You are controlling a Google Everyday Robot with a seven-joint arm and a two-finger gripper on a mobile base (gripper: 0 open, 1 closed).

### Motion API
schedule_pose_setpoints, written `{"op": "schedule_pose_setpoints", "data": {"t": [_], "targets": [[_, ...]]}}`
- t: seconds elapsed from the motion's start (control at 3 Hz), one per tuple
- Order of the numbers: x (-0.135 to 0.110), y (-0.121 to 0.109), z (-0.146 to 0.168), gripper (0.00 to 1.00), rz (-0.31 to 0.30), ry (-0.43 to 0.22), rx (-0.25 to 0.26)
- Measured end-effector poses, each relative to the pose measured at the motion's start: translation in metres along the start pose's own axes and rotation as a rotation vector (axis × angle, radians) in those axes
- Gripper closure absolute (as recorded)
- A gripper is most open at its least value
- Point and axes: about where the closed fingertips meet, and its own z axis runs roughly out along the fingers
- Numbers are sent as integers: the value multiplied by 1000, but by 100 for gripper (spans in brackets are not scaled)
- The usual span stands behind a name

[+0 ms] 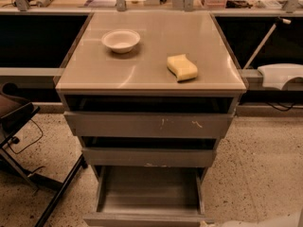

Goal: Close bottom drawer

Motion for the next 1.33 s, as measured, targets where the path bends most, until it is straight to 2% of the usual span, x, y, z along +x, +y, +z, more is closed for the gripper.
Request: {"op": "schedule_pose_setpoints", "data": {"t": [0.33,0.67,1.0,1.33], "targets": [[-1,-1,-1,0,-1,-1,2],[14,-13,18,0,31,8,-13],[34,-34,56,0,39,7,-16],[48,-45,80,0,32,-20,-8]]}}
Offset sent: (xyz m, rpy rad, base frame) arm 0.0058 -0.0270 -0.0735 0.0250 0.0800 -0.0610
